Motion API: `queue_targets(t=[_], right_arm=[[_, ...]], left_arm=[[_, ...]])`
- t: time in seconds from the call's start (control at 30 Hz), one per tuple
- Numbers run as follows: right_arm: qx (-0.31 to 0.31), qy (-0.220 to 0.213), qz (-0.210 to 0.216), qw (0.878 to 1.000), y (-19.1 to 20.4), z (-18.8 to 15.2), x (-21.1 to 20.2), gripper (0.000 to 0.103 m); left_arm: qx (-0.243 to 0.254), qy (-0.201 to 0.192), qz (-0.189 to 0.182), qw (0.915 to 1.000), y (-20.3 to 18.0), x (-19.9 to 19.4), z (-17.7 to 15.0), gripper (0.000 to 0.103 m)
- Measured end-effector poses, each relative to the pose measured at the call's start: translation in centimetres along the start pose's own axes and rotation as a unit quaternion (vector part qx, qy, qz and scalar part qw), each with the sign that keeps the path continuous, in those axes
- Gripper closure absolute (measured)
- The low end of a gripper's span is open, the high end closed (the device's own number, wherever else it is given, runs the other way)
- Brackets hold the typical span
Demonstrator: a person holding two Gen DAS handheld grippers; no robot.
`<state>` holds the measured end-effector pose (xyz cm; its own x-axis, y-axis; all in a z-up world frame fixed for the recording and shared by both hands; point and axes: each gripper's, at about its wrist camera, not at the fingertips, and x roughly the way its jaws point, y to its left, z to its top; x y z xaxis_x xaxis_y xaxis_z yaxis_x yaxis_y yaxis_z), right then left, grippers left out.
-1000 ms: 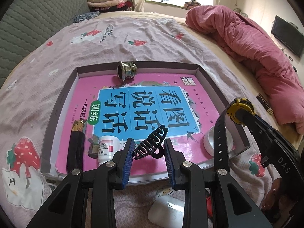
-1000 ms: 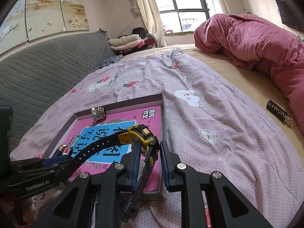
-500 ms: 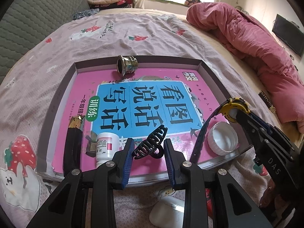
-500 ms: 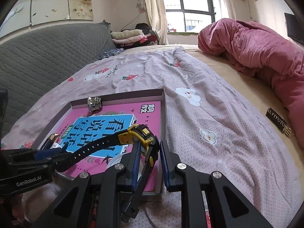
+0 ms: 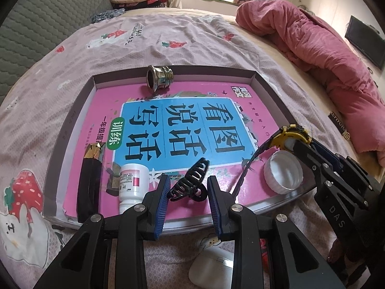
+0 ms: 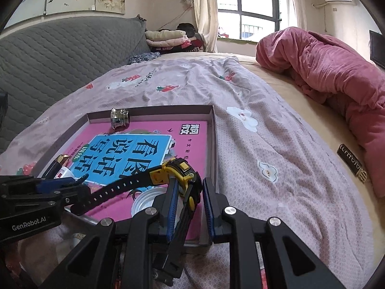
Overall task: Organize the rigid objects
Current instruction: 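Carry the watch into the tray with right tool while left tool carries the clip over the book, then open right tool to drop the watch by the cap while left tool releases the clip on the book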
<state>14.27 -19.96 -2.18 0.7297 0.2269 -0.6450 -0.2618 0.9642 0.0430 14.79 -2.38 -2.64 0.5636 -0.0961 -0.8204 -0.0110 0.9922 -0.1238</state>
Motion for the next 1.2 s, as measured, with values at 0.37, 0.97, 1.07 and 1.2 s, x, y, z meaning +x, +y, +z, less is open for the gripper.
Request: queue_targets(t=[0.37,0.97,1.07,1.2], right_arm=[[0.01,-0.007,0.011,1.0,-0.4,-0.2,-0.4,0.08],[0.02,-0.038,0.014,0.999,-1.1,0.0,-2.1,0.061],[0.024,-0.038,0.015,0.999,-1.2,-0.1,-2.2,0.056],[0.023,-0.039,0.014,0.999,-1.3,-0.2,-2.4,0.055]], left_arm=[[0.0,0.005,0.0,1.0,0.1,0.3,-0.1,0.071],[-0.008,0.01,0.002,0.9999,0.4,0.6,-0.1,0.071],[-0.011,0.011,0.001,0.9999,0.6,0.6,-0.1,0.072],[-0.013,0.012,-0.002,0.9998,0.7,0.5,-0.1,0.072]])
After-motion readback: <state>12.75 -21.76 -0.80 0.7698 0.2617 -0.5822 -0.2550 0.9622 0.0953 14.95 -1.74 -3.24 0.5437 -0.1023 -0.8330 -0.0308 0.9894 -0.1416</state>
